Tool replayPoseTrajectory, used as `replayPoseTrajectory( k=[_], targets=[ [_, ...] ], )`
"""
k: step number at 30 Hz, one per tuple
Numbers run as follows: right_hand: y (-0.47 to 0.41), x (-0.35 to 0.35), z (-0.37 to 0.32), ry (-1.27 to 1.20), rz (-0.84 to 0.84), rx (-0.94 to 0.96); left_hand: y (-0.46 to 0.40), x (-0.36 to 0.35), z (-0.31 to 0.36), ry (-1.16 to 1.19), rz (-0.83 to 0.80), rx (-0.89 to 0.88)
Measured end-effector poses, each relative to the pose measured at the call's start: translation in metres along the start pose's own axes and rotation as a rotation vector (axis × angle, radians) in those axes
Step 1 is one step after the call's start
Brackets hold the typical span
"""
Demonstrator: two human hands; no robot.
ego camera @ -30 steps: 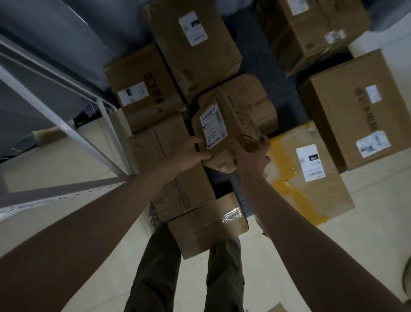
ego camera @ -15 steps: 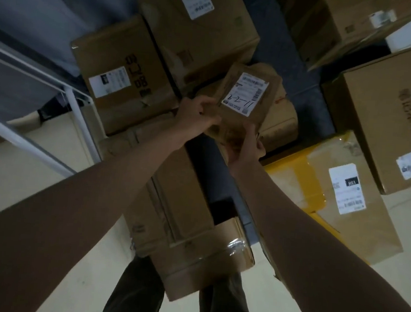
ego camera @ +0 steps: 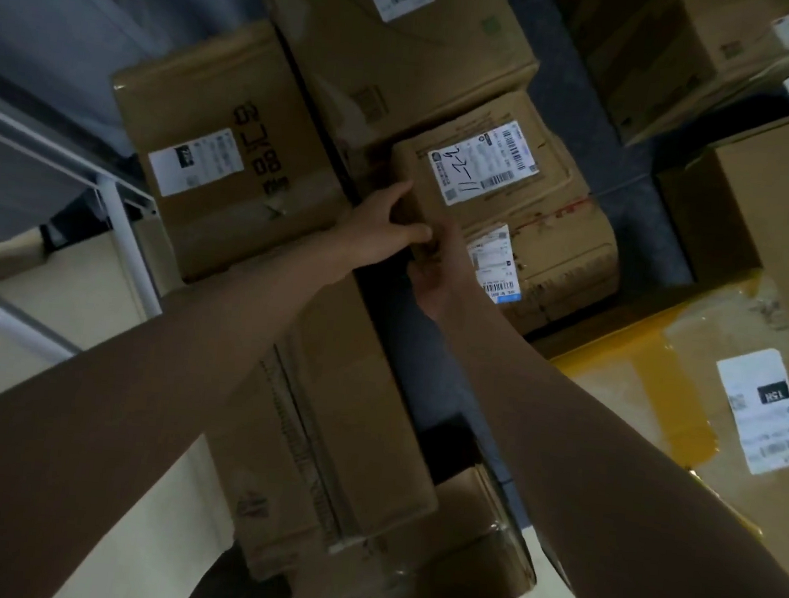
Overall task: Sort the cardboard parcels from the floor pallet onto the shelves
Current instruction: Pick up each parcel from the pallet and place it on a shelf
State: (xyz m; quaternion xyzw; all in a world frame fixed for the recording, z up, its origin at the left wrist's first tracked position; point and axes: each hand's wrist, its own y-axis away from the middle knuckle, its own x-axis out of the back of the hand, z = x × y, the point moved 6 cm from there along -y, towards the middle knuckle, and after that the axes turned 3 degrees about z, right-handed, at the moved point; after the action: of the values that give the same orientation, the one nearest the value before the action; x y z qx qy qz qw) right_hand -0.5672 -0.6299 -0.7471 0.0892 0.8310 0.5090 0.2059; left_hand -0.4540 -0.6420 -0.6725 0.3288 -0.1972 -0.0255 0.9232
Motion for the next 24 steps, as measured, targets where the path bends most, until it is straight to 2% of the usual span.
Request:
replayPoseTrajectory(
  k=[2,4,9,10,12,14,19,24],
  targets=[
    [0.018,0.005,0.004,0.039,-0.069,-0.011,0.016,-0.005,-0.012,0.002,-0.027,0.032],
    [0.04,0.015,0.009,0.089,-0.054,-0.037,0.036,-0.006,-0.019,0.005,-0.043,0.06],
    [0.122,0.031,-0.013,0.514,0.075,0.03,0.095,0.008,-0.005,-0.009,-0.054,0.082],
    [0.143,0.031,-0.022,0.607,0.077,0.09,0.11,0.013,0.003,-0.019,-0.053,0.083],
    [0.19,0.026,-0.043,0.853,0.075,0.19,0.142,0.025,0.023,-0.022,-0.064,0.085],
    [0.243,0.014,-0.062,0.995,0.041,0.244,0.179,0.041,0.047,-0.055,-0.083,0.073],
    [0.388,-0.028,-0.115,1.207,-0.045,0.413,0.279,0.099,0.131,-0.159,-0.088,-0.024],
    [0.521,-0.087,-0.155,1.362,-0.183,0.643,0.386,0.17,0.209,-0.221,0.023,-0.168]
  ],
)
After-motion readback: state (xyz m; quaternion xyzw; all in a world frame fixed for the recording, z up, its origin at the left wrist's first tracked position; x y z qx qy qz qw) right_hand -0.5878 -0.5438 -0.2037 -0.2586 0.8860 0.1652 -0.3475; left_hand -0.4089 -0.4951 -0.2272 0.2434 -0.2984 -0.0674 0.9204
